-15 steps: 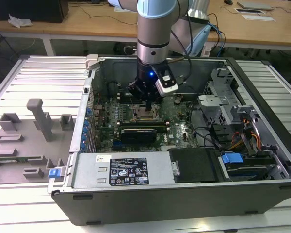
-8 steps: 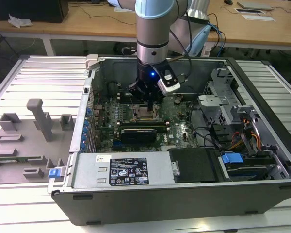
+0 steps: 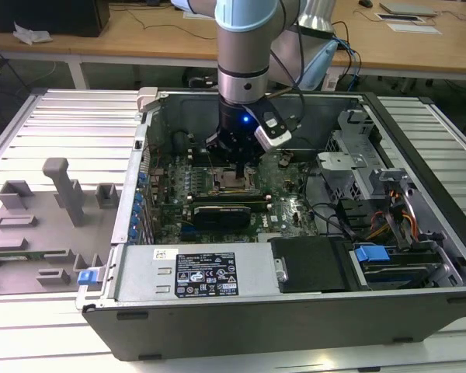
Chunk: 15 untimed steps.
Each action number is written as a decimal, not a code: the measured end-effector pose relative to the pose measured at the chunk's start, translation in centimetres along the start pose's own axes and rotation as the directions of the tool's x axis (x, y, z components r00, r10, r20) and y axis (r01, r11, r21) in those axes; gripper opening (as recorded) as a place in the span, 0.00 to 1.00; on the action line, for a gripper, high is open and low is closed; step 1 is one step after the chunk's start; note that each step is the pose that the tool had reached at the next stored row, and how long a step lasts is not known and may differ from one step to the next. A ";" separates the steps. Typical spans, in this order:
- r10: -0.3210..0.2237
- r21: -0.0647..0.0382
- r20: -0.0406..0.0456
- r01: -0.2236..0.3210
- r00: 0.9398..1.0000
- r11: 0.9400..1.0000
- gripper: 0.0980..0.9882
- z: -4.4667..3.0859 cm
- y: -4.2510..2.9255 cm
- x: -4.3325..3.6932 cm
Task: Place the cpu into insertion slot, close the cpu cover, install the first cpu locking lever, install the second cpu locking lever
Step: 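Close the cpu cover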
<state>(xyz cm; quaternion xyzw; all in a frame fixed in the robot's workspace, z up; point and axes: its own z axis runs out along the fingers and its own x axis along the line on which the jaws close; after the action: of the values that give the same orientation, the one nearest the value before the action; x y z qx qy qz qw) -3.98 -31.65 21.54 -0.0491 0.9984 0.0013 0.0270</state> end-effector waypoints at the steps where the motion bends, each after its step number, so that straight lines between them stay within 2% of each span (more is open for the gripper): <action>1: -0.003 0.000 0.000 0.003 1.000 1.000 0.01 0.00 -0.06 0.09; 3: -0.010 -0.001 0.000 0.010 1.000 1.000 0.01 0.02 -0.24 0.35; 5: -0.023 -0.001 0.000 0.023 1.000 1.000 0.01 0.08 -0.46 0.99; 15: -0.054 -0.003 0.000 0.054 0.999 0.999 0.01 0.13 -0.23 3.52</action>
<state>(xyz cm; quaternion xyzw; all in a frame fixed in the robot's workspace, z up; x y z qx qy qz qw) -7.45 -32.22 21.22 -0.0762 0.9967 0.0020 0.0270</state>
